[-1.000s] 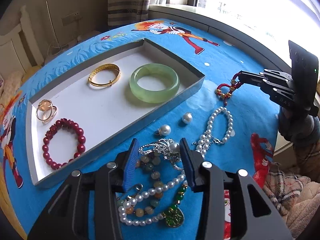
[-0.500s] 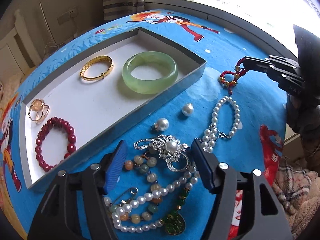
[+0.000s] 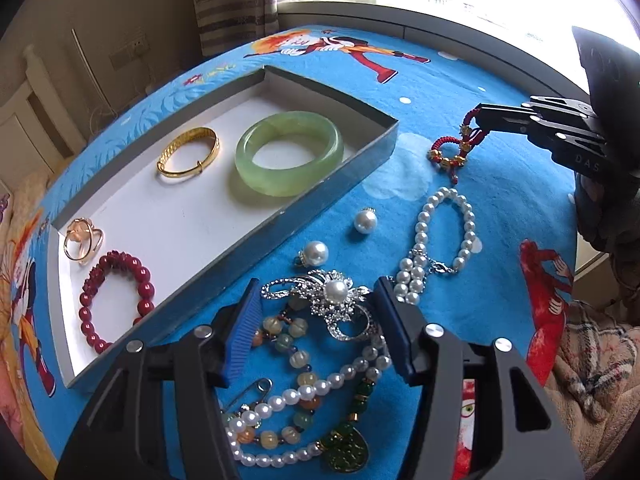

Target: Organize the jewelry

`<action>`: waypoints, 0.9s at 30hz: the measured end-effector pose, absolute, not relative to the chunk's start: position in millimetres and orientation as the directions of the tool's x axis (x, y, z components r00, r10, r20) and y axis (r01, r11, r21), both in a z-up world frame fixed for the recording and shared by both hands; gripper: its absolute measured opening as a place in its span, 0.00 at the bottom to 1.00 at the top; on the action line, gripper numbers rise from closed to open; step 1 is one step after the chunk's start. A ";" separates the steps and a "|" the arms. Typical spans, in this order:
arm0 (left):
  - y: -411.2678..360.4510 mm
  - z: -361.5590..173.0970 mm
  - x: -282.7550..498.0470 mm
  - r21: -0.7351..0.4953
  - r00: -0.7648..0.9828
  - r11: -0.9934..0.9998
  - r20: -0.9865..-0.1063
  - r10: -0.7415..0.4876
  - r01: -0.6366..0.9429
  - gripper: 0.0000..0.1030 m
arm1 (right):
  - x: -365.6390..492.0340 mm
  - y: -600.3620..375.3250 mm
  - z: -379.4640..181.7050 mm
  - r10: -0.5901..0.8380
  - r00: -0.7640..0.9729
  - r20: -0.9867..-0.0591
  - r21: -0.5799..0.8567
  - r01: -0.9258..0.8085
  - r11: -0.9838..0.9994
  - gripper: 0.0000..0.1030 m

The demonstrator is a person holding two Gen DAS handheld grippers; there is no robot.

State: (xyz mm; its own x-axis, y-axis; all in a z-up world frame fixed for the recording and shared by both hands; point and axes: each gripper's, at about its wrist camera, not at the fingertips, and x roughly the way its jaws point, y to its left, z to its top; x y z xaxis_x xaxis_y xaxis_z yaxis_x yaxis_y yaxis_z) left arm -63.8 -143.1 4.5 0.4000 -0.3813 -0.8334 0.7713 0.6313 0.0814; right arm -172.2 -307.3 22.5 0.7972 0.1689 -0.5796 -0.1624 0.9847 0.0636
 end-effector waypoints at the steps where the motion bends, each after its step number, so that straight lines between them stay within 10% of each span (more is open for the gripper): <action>1: -143.1 4.6 -64.1 0.079 0.401 0.632 -0.832 -0.385 0.771 0.54 | -172.4 -307.3 22.4 0.168 0.797 -0.580 0.064 -0.161 0.985 0.05; 27: -115.7 40.0 -60.3 -0.014 0.430 0.672 -0.759 -0.489 0.740 0.54 | -174.6 -289.4 66.9 0.195 0.848 -0.493 0.017 -0.215 0.977 0.05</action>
State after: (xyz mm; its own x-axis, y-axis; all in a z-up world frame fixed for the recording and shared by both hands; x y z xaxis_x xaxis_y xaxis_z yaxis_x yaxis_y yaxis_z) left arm -60.3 -115.7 40.0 0.4304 -0.4890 -0.7587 0.7401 0.6724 -0.0135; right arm -174.6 -289.4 66.9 0.8476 0.1950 -0.4935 -0.2147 0.9765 0.0172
